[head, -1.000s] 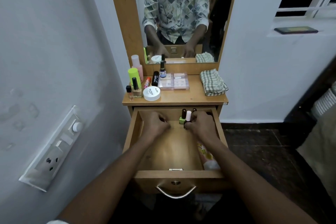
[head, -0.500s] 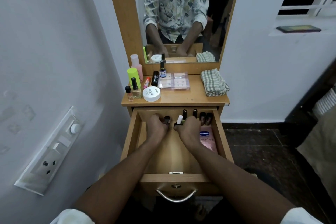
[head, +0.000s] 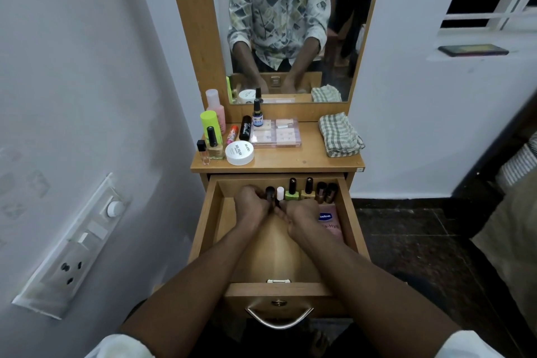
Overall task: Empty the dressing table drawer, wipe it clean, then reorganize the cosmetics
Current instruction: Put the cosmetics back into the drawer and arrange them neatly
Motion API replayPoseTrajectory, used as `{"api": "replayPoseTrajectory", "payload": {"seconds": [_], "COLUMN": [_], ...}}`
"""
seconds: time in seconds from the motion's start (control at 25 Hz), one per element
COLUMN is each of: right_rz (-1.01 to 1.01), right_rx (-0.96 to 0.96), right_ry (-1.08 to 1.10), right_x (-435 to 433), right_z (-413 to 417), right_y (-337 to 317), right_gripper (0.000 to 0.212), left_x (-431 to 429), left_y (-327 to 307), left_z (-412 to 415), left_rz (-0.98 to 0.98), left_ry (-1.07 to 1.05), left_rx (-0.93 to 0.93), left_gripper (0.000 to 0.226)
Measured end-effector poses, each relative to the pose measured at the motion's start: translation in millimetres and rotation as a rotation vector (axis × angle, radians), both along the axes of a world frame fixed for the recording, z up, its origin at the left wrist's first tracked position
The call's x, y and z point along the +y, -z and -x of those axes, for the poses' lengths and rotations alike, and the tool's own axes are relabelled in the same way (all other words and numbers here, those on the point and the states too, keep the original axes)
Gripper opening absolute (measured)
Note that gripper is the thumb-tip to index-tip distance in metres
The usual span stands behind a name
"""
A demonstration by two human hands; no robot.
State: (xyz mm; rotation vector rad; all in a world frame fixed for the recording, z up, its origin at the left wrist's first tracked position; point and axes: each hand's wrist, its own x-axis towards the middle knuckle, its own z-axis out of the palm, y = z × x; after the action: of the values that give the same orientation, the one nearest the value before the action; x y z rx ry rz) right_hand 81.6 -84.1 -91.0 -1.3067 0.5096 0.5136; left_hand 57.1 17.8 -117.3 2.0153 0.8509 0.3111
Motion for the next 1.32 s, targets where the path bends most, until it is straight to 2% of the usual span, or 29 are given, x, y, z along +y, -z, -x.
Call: {"api": "replayPoseTrajectory", "payload": {"seconds": [0.08, 0.2, 0.44, 0.76, 0.92, 1.04, 1.16, 1.24, 1.32], "right_rz": [-0.041, -0.055, -0.134, -0.225, -0.135, 0.199, 0.541, 0.592, 0.562], "right_rx": [0.033, 0.041, 0.055, 0.072, 0.049, -0.080, -0.388, -0.589, -0.753], "right_ry": [0.089, 0.111, 0.158, 0.128, 0.023, -0.213, -0.482, -0.561, -0.546], "right_x": [2.3, 4.9, 2.1, 1.3, -3.2, -3.8, -10.6, -15.4, -14.1], "right_z": [2.2, 6.9, 2.7, 3.3, 2.9, 2.2, 4.8, 3.5, -5.3], "right_y": [0.4, 5.1, -1.0, -3.4, -2.4, -5.0, -21.7, -45.6, -75.5], "right_gripper": [0.015, 0.018, 0.020, 0.024, 0.020, 0.012, 0.003, 0.011, 0.014], "left_x": [-0.9, 1.6, 2.1, -0.7, -2.9, -3.3, -9.9, -9.1, -0.6], "left_y": [0.7, 1.7, 0.2, -1.1, -8.4, -30.4, -66.6, -99.5, -128.4], "left_z": [-1.9, 0.0, -0.4, -4.8, 0.4, 11.0, 29.2, 35.8, 27.5], "left_rz": [0.017, 0.043, 0.105, 0.079, 0.032, -0.067, -0.146, -0.226, -0.374], "left_ry": [-0.012, -0.031, -0.060, -0.066, -0.011, 0.089, 0.168, 0.171, 0.110], "left_rx": [-0.014, -0.026, -0.036, 0.006, 0.043, 0.177, 0.271, 0.254, 0.101], "left_gripper": [0.021, 0.015, 0.018, 0.023, 0.015, 0.008, 0.015, 0.018, 0.016]}}
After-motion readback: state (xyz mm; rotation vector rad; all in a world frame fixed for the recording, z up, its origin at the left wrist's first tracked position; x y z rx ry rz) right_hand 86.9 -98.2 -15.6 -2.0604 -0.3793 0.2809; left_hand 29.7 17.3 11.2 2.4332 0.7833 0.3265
